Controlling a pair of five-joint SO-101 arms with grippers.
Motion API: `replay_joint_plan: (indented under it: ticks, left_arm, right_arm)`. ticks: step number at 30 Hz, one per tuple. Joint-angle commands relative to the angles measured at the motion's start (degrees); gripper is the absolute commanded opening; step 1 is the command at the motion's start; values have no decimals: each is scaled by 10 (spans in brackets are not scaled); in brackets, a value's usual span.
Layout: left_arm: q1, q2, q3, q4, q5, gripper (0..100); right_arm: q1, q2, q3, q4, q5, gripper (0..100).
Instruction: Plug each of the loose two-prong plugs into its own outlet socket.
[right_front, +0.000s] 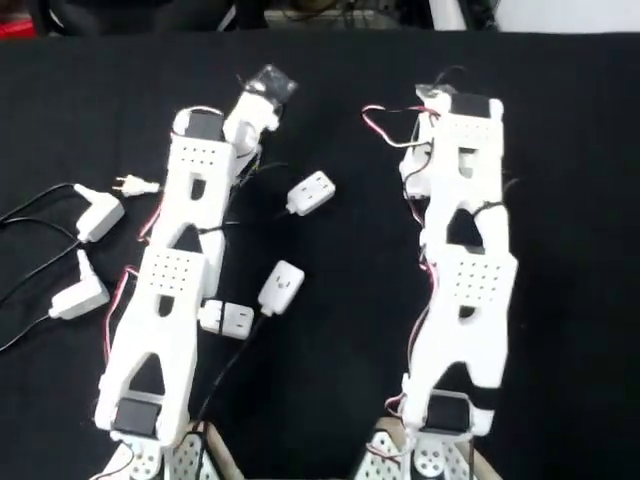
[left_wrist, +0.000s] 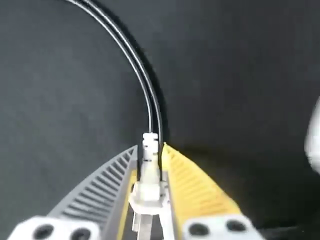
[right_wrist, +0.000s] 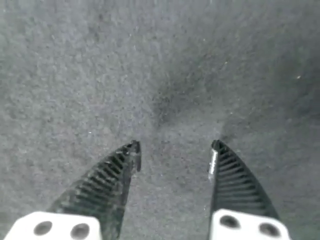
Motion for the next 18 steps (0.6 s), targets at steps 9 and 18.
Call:
replay_joint_plan:
  ticks: [9,18]
  left_arm:
    - [-38,-138,136,58,21,29]
    - [4,-507,555,54,69,29]
  right_arm:
    - [9,-7,-7,-4,5,222]
    - [9,-7,-7,-5,5,222]
